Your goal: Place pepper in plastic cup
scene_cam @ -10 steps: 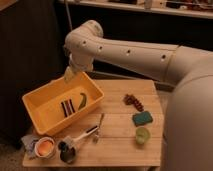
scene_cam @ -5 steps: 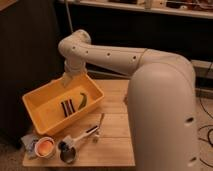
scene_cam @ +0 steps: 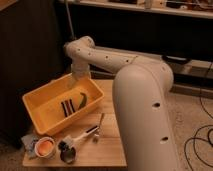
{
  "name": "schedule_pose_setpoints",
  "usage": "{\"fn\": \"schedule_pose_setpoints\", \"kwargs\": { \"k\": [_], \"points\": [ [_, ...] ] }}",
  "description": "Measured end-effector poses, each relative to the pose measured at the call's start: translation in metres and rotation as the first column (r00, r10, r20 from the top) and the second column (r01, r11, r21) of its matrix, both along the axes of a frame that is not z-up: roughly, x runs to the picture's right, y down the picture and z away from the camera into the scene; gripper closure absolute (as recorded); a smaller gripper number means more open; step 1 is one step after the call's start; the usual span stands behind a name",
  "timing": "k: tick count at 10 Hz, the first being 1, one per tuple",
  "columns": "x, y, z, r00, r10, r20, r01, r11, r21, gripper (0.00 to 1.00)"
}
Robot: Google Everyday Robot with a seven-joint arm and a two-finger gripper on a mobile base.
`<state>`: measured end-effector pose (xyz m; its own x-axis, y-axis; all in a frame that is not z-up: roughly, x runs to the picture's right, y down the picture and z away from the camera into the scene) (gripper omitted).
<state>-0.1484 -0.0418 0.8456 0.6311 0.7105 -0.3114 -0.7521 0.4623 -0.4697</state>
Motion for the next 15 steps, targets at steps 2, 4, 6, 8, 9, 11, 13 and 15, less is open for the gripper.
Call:
{"fn": "schedule_pose_setpoints", "kwargs": {
  "k": [2, 4, 6, 8, 9, 11, 13, 15],
  "points": [
    [0.004, 0.014, 0.017, 1.000, 0.022, -0.006, -0.023, 0.9984, -0.052, 0.20],
    [0.012, 0.031, 0.029, 0.999, 0.050, -0.011, -0.051, 0.9923, -0.113, 0.20],
    [0.022, 0.044, 0.033, 0.998, 0.067, -0.013, -0.068, 0.9880, -0.139, 0.20],
    [0.031, 0.056, 0.037, 0.997, 0.074, -0.012, -0.075, 0.9866, -0.145, 0.20],
    [0.033, 0.062, 0.037, 0.998, 0.069, -0.002, -0.068, 0.9875, -0.142, 0.20],
    [0.036, 0.072, 0.040, 0.999, 0.053, 0.008, -0.051, 0.9890, -0.139, 0.20],
    [0.036, 0.082, 0.043, 1.000, 0.029, 0.009, -0.027, 0.9906, -0.134, 0.20],
    [0.032, 0.090, 0.048, 1.000, 0.006, 0.010, -0.004, 0.9915, -0.130, 0.20]
  ]
}}
